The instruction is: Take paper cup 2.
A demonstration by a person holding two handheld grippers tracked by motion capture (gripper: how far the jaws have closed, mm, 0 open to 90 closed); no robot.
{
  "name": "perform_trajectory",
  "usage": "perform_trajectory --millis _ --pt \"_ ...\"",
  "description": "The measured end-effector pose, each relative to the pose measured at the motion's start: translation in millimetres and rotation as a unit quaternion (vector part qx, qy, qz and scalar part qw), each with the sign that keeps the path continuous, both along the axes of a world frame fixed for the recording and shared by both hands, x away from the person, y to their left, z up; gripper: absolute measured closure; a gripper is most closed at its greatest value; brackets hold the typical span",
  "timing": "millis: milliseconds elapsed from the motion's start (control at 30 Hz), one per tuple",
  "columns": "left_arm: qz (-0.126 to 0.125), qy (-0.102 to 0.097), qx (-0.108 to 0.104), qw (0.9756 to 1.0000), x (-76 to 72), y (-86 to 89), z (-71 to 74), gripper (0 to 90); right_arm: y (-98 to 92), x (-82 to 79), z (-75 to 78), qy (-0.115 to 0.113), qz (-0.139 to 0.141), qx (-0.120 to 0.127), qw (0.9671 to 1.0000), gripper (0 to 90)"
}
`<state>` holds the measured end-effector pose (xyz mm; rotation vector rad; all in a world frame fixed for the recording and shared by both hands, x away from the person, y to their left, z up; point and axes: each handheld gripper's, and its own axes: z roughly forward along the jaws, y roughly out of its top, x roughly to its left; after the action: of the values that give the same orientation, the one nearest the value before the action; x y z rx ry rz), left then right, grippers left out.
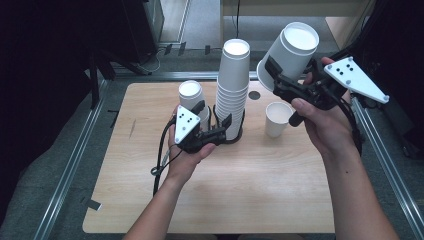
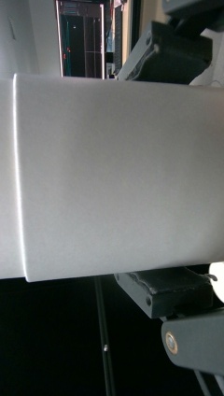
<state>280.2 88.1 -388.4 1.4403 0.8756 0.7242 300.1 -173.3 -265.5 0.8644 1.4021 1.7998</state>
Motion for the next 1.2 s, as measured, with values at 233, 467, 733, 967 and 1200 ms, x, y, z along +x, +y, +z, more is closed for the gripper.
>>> perform_trajectory --millis 233,467,733,967,1200 --pt "-0.007 0.011 0.004 0.9999 -9.5 5.3 -8.0 12.8 -5.1 -11.6 -20.4 0.006 -0.006 -0.005 1.0000 19.1" --pt "-0.022 0.029 0.014 0.9993 -20.7 7.9 -23.0 12.7 -6.8 -23.9 -53.8 0.018 -0.011 -0.014 0.9997 19.1" --pt "-0.038 0.052 0.016 0.9978 -26.3 9.4 -38.9 12.5 -4.6 -38.5 -99.5 0.038 -0.023 -0.043 0.9981 19.1" --pt "-0.058 0.060 0.042 0.9956 -33.8 6.3 -42.1 12.4 -0.6 -51.6 -143.2 0.052 -0.047 -0.085 0.9939 19.1" --pt "-0.083 0.056 0.046 0.9939 -45.1 3.1 -42.3 12.4 3.7 -59.5 -174.1 0.043 -0.073 -0.156 0.9842 19.0"
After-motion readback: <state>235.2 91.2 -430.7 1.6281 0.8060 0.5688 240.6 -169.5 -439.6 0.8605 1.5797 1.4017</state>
